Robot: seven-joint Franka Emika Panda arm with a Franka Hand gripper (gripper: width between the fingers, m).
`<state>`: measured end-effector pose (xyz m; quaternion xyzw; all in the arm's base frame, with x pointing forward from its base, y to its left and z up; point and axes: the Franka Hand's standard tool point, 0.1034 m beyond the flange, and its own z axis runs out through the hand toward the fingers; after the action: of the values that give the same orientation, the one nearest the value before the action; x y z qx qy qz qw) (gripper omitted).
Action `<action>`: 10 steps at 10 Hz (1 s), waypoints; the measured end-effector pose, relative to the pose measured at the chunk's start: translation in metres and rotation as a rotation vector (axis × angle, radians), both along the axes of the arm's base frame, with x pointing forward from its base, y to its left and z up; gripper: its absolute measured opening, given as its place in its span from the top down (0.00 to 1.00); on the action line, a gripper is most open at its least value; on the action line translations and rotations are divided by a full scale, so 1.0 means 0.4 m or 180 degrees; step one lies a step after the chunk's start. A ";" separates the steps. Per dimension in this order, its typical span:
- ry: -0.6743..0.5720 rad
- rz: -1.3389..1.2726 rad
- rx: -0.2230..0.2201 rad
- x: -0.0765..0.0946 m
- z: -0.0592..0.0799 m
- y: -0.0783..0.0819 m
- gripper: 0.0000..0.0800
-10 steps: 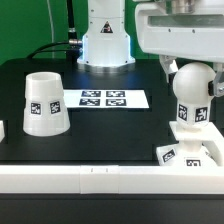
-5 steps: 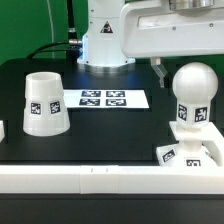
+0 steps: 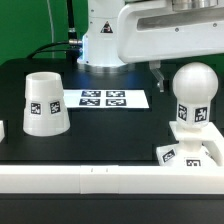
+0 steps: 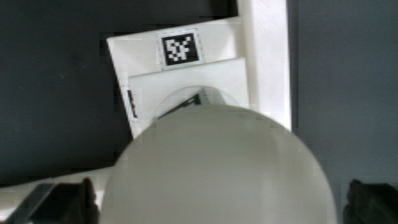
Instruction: Assemble lamp
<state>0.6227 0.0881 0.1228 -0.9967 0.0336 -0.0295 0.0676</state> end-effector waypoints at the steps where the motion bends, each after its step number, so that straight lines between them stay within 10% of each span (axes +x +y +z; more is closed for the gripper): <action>1: -0.0015 0.0239 -0.0086 -0.004 -0.005 0.005 0.13; 10: -0.0231 0.2864 -0.0425 0.002 -0.004 0.004 0.13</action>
Offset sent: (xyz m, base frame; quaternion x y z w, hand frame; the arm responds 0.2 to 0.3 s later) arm 0.0000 0.0083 0.0090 -0.0095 -0.0188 -0.2940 0.9556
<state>0.6236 0.0899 0.1211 -0.9127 -0.4071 -0.0342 0.0103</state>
